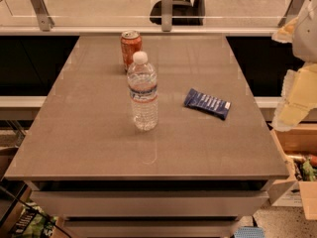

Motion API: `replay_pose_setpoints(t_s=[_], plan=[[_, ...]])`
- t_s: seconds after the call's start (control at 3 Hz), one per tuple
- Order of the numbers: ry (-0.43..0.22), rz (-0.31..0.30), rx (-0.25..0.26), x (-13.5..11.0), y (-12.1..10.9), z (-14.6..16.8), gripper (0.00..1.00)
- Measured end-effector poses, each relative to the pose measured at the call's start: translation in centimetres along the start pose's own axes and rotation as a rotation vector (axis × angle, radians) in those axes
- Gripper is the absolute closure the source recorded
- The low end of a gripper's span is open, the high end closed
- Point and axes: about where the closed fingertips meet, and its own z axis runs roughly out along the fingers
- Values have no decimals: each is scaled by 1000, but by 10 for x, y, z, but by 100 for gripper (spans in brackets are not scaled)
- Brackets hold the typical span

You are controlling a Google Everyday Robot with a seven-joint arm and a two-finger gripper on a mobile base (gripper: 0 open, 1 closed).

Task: Knock water bottle over

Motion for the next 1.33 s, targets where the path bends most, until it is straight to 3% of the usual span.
replay_pose_setpoints(t_s=[0.33, 0.67, 1.0, 1.33], plan=[[-1, 1, 4, -1, 0, -1, 0], [-15, 29, 40, -10, 5, -11, 0], [-91, 84, 86, -21, 13, -22, 0], [-220, 123, 99, -32, 16, -22, 0]])
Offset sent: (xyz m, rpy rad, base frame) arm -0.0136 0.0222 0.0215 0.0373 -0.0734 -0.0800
